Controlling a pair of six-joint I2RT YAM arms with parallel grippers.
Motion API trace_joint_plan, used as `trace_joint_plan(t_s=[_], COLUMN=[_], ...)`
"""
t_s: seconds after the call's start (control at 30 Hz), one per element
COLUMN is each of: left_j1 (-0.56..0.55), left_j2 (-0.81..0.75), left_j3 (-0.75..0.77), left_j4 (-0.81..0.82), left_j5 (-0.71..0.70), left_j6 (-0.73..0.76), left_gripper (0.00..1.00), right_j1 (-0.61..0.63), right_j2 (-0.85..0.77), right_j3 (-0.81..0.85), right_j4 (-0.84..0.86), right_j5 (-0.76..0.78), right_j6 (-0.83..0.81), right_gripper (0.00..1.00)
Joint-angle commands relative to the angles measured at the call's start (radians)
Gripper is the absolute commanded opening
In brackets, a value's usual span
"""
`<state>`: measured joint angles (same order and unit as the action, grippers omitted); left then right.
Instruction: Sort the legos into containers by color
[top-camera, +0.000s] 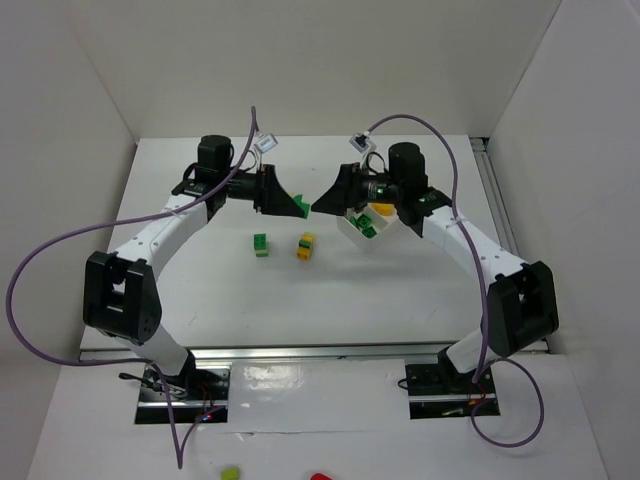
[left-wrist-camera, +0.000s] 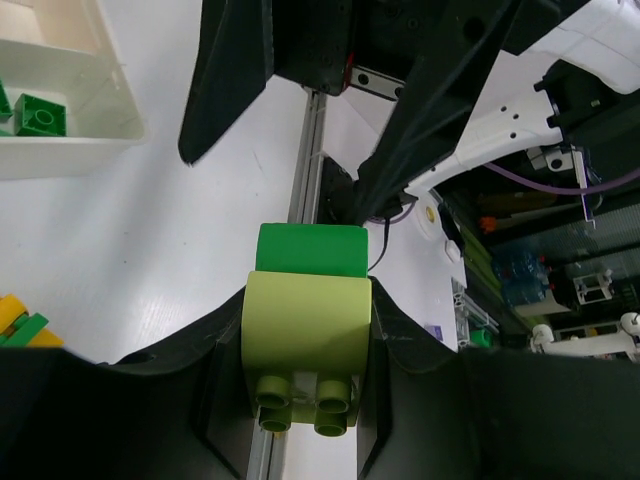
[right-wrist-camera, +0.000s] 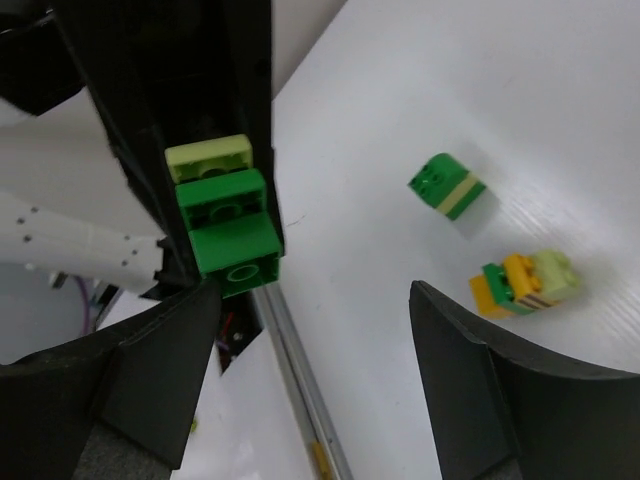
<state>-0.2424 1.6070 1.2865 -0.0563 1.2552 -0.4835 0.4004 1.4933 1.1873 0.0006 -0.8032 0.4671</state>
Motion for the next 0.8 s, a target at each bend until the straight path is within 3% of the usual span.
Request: trace_joint_plan(t_s=[0.0,0.2,0.43,0.57,0.63,0.77], left_j1=[-0.005,-0.005,-0.014,-0.014,-0.014,-0.014], left_j2=[-0.041,-0.032,-0.041,-0.041,-0.041,-0.041], left_j3=[-0.007,0.011,0.002,0.002,0.002,0.002], left_j4=[0.070,0.038,0.058,0.058,0.047,0.013], left_j5=[0.066,0.066,0.066,0.075,0.075,0.075], left_j6=[0.000,0.013,0.003,0.003,0.013,0.034], left_gripper=[0.00,0.00,0.00,0.00,0.00,0.00], right_j1=[0.011,0.031,0.054,0.074,0.074,0.074], right_j2=[-0.004,0.015,0.059,0.084,0.084,0.084], right_j3=[0.000,-0.014,0.021,0.043,0.043,0.034], right_j4=[0.141,0.266,0.243,0.243,0.257,0.297], right_j5=[-0.145,-0.220,-0.229,-0.217,-0.208,-0.208], right_j6=[0.019,0.081,0.077,0.077,0.077,0.108], right_gripper=[0.83,0.66,0.65,0.56,0.46,0.35])
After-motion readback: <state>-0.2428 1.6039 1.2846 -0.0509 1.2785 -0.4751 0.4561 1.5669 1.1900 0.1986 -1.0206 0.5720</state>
